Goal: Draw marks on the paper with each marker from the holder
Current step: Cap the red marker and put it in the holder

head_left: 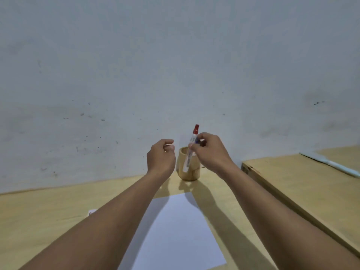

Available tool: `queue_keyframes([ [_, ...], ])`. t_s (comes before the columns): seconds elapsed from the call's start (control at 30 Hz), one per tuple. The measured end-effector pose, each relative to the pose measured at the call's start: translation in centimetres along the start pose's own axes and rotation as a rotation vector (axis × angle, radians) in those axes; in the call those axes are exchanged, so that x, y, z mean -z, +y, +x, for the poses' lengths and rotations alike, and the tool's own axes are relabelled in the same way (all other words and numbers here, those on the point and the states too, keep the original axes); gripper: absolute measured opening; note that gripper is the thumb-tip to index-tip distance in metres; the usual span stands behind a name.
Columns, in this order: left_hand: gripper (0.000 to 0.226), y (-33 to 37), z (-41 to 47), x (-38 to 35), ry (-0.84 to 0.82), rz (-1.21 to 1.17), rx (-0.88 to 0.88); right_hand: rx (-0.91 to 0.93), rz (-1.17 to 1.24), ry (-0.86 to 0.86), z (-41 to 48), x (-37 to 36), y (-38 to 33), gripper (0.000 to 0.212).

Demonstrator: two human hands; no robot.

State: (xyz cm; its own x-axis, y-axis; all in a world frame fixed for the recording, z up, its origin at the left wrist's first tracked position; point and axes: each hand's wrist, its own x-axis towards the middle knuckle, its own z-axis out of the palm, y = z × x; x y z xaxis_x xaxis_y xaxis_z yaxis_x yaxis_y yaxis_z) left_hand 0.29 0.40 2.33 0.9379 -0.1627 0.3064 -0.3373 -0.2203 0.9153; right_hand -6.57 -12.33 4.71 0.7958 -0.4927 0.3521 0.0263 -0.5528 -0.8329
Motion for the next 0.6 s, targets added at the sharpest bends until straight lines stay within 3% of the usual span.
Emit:
queue_keyframes([
  [0.17, 0.068, -3.6, 1.2, -3.2, -0.210, 0.137, 0.042, 0.061, -0.013, 0.154, 4.2, 0.6, 0.3, 0.008],
  [0.33, 0.071, -5.1, 2.0, -5.6, -0.249, 0.186, 0.051, 0.017, -0.118, 0.085, 6.2, -1.0, 2.6, 0.010],
  [0.53, 0.059, -5.7, 2.0, -6.7, -0.199, 0.215, 0.023, -0.039, -0.235, -0.022, 7.2, -2.9, 4.8, 0.018],
  [0.6, 0.046, -6.0, 2.0, -6.8, -0.175, 0.210, 0.036, -0.053, -0.231, -0.026, 7.2, -3.0, 5.1, 0.018],
])
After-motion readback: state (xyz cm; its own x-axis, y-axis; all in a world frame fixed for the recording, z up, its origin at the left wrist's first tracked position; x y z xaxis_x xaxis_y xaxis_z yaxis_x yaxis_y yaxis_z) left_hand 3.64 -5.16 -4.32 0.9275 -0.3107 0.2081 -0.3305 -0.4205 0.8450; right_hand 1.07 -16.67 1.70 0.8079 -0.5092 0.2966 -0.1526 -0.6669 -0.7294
